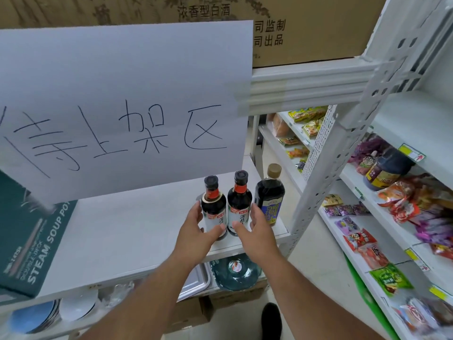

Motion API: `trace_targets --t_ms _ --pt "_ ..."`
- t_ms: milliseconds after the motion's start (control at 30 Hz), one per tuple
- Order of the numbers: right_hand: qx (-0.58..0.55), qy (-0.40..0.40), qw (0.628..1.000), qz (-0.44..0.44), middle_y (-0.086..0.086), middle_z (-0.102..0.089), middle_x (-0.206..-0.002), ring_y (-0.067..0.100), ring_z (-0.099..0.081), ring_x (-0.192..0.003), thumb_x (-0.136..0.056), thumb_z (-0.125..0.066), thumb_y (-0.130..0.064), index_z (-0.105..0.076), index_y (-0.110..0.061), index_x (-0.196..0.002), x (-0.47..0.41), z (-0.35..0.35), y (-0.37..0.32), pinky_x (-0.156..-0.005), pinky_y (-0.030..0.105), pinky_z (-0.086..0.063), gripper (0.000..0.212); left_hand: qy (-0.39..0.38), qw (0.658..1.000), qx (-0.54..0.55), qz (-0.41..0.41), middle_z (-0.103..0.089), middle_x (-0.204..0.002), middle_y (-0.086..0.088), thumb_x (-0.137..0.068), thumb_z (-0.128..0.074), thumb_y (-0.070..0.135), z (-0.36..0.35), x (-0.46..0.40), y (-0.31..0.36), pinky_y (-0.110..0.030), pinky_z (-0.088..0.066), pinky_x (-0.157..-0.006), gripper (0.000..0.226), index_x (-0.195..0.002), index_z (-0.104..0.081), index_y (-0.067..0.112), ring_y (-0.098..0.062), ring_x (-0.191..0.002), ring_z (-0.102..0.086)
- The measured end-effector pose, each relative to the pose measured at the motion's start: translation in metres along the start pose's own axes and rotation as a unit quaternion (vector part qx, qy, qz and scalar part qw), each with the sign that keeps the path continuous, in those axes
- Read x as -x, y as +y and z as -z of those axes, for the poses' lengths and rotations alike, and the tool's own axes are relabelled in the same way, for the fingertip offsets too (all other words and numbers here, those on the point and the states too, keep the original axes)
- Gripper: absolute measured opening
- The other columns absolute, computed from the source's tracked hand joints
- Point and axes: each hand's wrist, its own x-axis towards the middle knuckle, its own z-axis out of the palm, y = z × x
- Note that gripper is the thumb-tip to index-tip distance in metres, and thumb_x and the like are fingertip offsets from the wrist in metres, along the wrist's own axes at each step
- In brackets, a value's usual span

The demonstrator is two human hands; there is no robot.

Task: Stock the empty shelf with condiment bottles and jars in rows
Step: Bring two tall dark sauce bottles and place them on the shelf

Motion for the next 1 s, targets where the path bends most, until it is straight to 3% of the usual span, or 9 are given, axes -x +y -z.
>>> trace_targets --t_ms 67,100,233,367,433,633,733,900,1000 --pt "-0.002 0.000 1.000 0.004 -0.041 -0.048 -0.112 -0.032 -0.046 -0.088 -0.097 -0.070 -0.018 -0.040 -0.041 -0.139 -0.008 -0.003 0.003 -0.073 -0.004 -0.037 0.057 -0.003 1.000 0.003 0.004 -0.048 -0.142 0.020 -0.083 -0.082 0.025 -0.001 -0.005 0.000 -0.041 -0.038 -0.115 0.087 -0.153 -0.030 0.038 -0.002 -0.132 -0.043" --pt "-0.003 0.003 1.000 0.009 -0.036 -0.052 -0.120 -0.029 -0.050 -0.096 -0.095 -0.071 -0.019 -0.040 -0.037 -0.146 -0.013 -0.006 0.005 -0.076 -0.003 -0.038 0.062 -0.004 1.000 0.005 0.006 -0.048 -0.142 0.019 -0.083 -0.082 0.024 -0.001 -0.007 0.000 -0.041 -0.037 -0.116 0.089 -0.153 -0.030 0.036 -0.002 -0.132 -0.043" --pt "0.005 0.012 1.000 0.020 -0.019 -0.059 -0.140 0.004 -0.057 -0.128 -0.090 -0.076 -0.021 -0.033 -0.037 -0.154 -0.026 -0.012 0.005 -0.106 0.027 -0.047 0.079 -0.005 1.000 0.012 0.014 -0.049 -0.147 0.017 -0.079 -0.085 0.027 -0.001 -0.021 -0.004 -0.039 -0.037 -0.115 0.093 -0.154 -0.031 0.033 -0.005 -0.135 -0.045" --pt "0.010 0.013 1.000 0.021 -0.016 -0.056 -0.144 0.010 -0.054 -0.132 -0.088 -0.076 -0.021 -0.026 -0.042 -0.156 -0.033 -0.017 0.005 -0.113 0.040 -0.045 0.087 -0.010 1.000 0.018 0.019 -0.056 -0.138 0.022 -0.077 -0.087 0.035 -0.005 -0.030 -0.005 -0.027 -0.039 -0.108 0.084 -0.147 -0.041 0.036 0.003 -0.126 -0.053" --pt "0.009 0.025 0.999 0.021 -0.017 -0.057 -0.141 0.009 -0.055 -0.130 -0.086 -0.077 -0.020 -0.030 -0.042 -0.153 -0.034 -0.019 0.008 -0.112 0.040 -0.046 0.085 -0.011 1.000 0.019 0.022 -0.059 -0.132 0.024 -0.076 -0.088 0.036 -0.008 -0.034 -0.007 -0.021 -0.041 -0.102 0.078 -0.142 -0.046 0.038 0.006 -0.120 -0.054" --pt "0.010 0.041 0.999 0.031 -0.024 -0.065 -0.121 0.004 -0.061 -0.115 -0.081 -0.085 -0.026 -0.048 -0.044 -0.131 -0.033 -0.019 0.007 -0.097 0.030 -0.051 0.065 0.010 0.999 0.018 0.028 -0.067 -0.120 0.022 -0.074 -0.089 0.031 -0.012 -0.043 -0.015 -0.027 -0.048 -0.098 0.068 -0.132 -0.054 0.037 0.001 -0.113 -0.062" --pt "0.020 0.047 0.998 0.040 -0.021 -0.068 -0.116 0.004 -0.063 -0.112 -0.079 -0.087 -0.033 -0.051 -0.040 -0.127 -0.030 -0.018 0.005 -0.092 0.025 -0.052 0.061 0.017 0.999 0.020 0.018 -0.070 -0.117 0.020 -0.075 -0.089 0.027 -0.011 -0.042 -0.016 -0.029 -0.050 -0.097 0.063 -0.129 -0.057 0.036 -0.001 -0.111 -0.064" --pt "0.033 0.038 0.998 0.043 -0.019 -0.067 -0.115 0.003 -0.063 -0.108 -0.079 -0.086 -0.043 -0.052 -0.042 -0.125 -0.016 -0.019 0.003 -0.085 0.020 -0.052 0.058 0.022 1.000 0.007 0.000 -0.070 -0.113 0.022 -0.076 -0.087 0.026 -0.002 -0.027 -0.011 -0.017 -0.047 -0.086 0.060 -0.128 -0.059 0.037 0.006 -0.105 -0.064" --pt "0.046 0.038 0.997 0.048 -0.019 -0.068 -0.113 0.001 -0.065 -0.104 -0.078 -0.086 -0.048 -0.052 -0.043 -0.125 0.000 -0.018 0.004 -0.086 0.023 -0.056 0.059 0.015 1.000 0.005 -0.011 -0.071 -0.114 0.021 -0.077 -0.086 0.025 0.009 -0.013 -0.009 -0.019 -0.048 -0.087 0.060 -0.129 -0.060 0.035 0.003 -0.106 -0.064"
